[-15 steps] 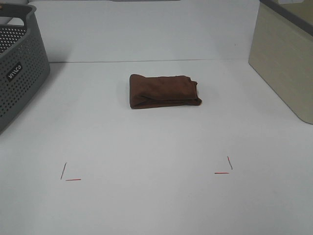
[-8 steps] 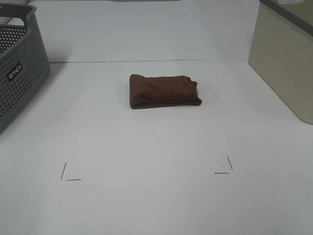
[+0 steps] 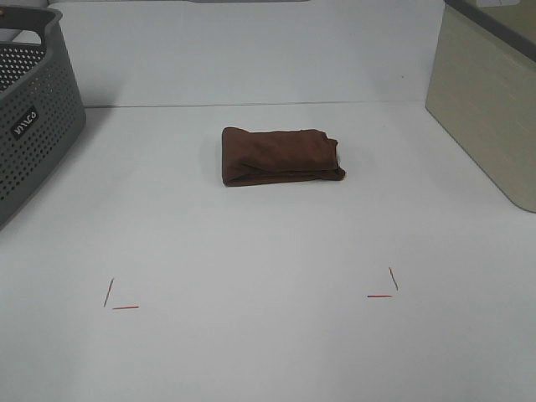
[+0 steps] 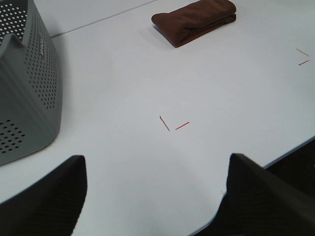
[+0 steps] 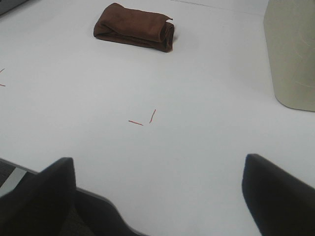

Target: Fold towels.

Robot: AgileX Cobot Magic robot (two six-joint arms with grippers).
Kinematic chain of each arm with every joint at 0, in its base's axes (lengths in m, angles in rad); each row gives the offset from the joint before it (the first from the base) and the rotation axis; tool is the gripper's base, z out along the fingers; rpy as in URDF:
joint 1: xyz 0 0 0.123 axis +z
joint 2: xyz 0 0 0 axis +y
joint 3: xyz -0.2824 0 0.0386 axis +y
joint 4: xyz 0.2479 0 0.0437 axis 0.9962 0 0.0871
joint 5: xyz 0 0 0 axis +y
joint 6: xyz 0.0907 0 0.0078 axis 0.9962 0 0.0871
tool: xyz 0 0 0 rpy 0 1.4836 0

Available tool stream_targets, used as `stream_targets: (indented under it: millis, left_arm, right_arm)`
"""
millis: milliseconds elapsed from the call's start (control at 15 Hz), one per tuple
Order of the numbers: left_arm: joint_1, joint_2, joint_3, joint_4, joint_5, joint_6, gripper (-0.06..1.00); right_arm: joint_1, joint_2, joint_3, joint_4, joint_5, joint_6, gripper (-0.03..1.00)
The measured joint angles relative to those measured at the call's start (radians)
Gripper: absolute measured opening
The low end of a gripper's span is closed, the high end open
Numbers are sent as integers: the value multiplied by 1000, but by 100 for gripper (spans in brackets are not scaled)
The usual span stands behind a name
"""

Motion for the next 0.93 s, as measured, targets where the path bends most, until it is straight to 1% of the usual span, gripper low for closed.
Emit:
stream_targets:
  millis: [133,533,600,667,800,867,933]
  left_arm:
    - [0,0,0,-4,0,18,75]
    - [1,0,0,-4,0,19,75]
    - [17,0,0,-5,0,19,75]
    - [52,-5,0,-5,0,19,75]
    - [159,-7,0,-5,0,19,75]
    - [191,-7,0,-5,0,19,75]
    - [247,-7,0,-5,0,19,75]
  right_arm:
    - [0,0,0,0,0,0,86]
    - [0,0,0,0,0,0,86]
    - [-15,0,0,1,0,0,86]
    - [-44,0,0,2,0,0,86]
    - [-126,0,0,4,0,0,86]
    - [-147,0,0,4,0,0,86]
    - [-180,0,0,4,0,0,86]
